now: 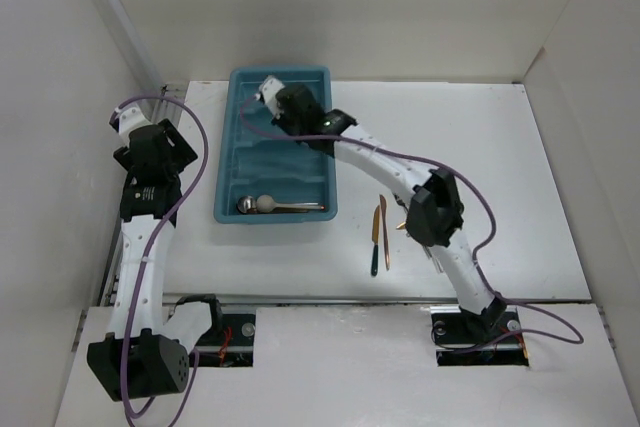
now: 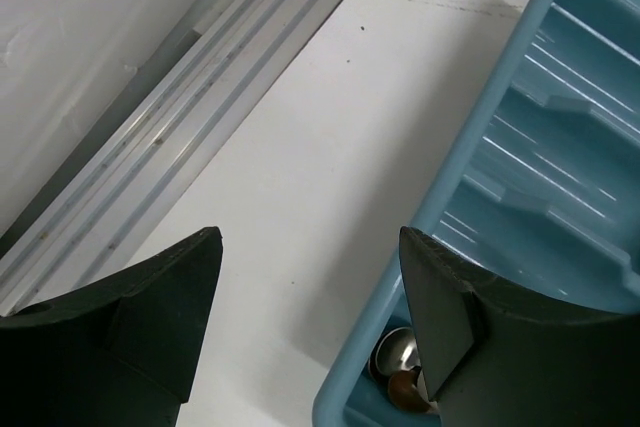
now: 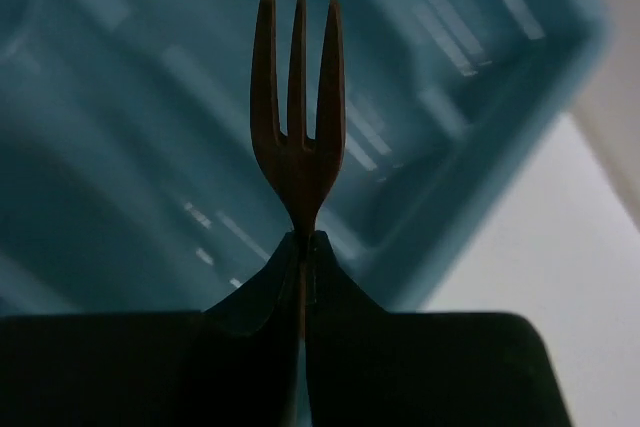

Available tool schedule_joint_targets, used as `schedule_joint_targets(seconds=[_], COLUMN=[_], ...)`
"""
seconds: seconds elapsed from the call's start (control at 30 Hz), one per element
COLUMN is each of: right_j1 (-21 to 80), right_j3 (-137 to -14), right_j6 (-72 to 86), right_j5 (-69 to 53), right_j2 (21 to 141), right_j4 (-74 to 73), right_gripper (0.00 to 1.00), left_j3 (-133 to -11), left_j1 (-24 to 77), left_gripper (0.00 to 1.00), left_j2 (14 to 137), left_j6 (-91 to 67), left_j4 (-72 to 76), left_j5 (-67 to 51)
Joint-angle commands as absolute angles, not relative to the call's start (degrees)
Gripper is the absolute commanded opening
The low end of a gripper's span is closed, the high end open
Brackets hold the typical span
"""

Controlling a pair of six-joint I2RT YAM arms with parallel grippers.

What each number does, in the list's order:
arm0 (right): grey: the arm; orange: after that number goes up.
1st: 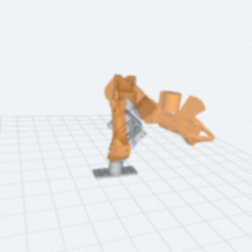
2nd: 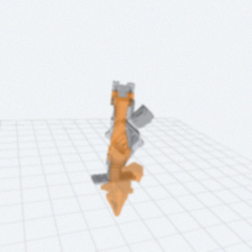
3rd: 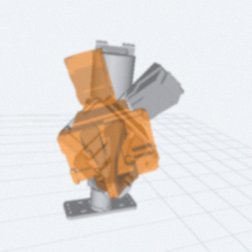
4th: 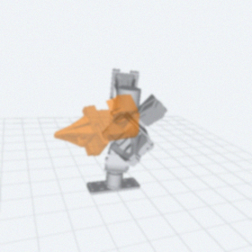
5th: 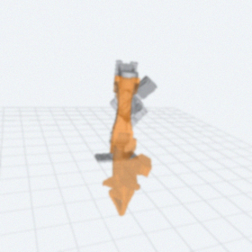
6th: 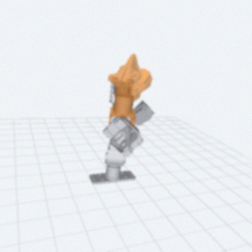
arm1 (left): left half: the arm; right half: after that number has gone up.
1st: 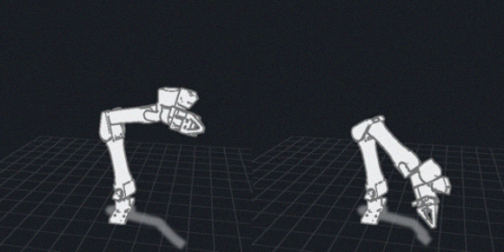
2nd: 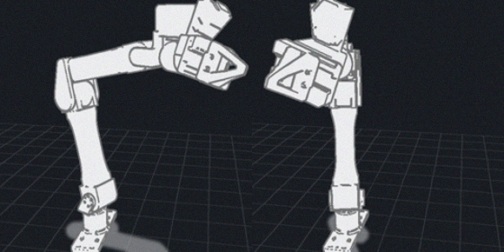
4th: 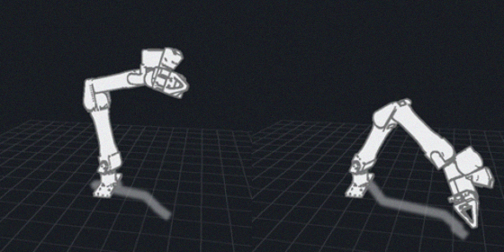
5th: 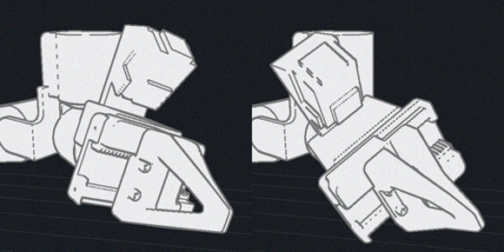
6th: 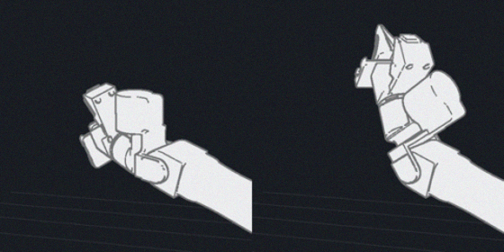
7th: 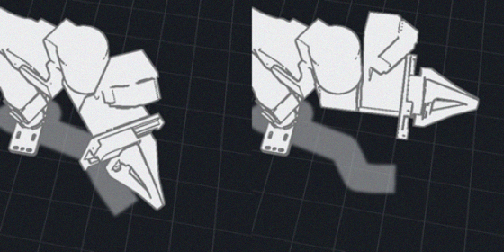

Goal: Sort the eating utensils into containers

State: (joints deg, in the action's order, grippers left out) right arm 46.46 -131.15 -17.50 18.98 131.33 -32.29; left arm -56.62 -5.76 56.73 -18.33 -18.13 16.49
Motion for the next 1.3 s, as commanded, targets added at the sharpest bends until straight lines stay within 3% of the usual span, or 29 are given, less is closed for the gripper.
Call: schedule_joint_targets(seconds=[0.0,0.03,0.13,0.2,0.27,0.37,0.43,0.5,0.53,0.63,0.7,0.77,0.8,1.27], right_j1=[47.9,48.7,50.6,50.6,50.6,49.8,46.2,42.3,37.9,29.9,26.0,21.0,19.6,14.0], right_j3=[-128.5,-127.1,-124.6,-124.6,-126.6,-128.1,-119.9,-110.8,-101.0,-79.8,-71.1,-61.9,-60.0,-52.3], right_j6=[-22.4,-23.1,-23.7,-23.7,-21.5,-14.4,-8.4,0.3,3.0,10.7,15.2,17.4,17.4,16.5], right_j5=[12.9,12.9,13.9,12.1,16.9,20.8,19.1,13.8,12.6,9.1,6.9,6.1,5.5,4.8], right_j2=[132.1,132.1,132.1,131.4,130.5,124.8,115.4,108.8,105.9,95.6,88.3,84.0,81.2,89.4], right_j4=[-26.8,-25.9,-25.2,-25.8,-27.5,-32.8,-35.0,-36.7,-40.0,-43.4,-44.2,-44.2,-43.4,-39.0], right_gripper=[0.0,0.02,0.37,0.65,0.71,0.71,0.65,0.49,0.33,0.16,0.19,0.34,0.36,0.31], left_j3=[-57.9,-57.9,-57.9,-57.9,-57.9,-58.4,-57.8,-57.3,-57.3,-56.1,-55.4,-54.8,-54.1,-54.1], left_j1=[-6.2,-6.2,-6.2,-6.2,-6.2,-6.2,-6.2,-6.2,-6.2,-6.2,-6.2,-6.2,-6.2,-6.2], left_gripper=[0.69,0.69,0.69,0.69,0.69,0.69,0.69,0.69,0.69,0.69,0.69,0.69,0.69,0.69], left_j2=[56.3,56.3,56.9,56.9,57.4,57.4,57.4,57.4,57.4,56.9,56.9,56.3,56.3,55.3], left_j6=[-18.4,-18.4,-17.8,-17.8,-17.8,-17.8,-17.8,-18.3,-18.3,-19.4,-19.4,-19.4,-19.4,-20.0], left_j4=[-18.7,-18.7,-17.3,-16.7,-16.7,-16.2,-16.2,-15.6,-15.6,-15.0,-15.0,-15.0,-14.5,-15.0], left_j5=[18.4,18.9,18.9,18.0,17.1,15.6,15.6,14.9,14.2,12.8,12.1,11.5,11.5,11.3])
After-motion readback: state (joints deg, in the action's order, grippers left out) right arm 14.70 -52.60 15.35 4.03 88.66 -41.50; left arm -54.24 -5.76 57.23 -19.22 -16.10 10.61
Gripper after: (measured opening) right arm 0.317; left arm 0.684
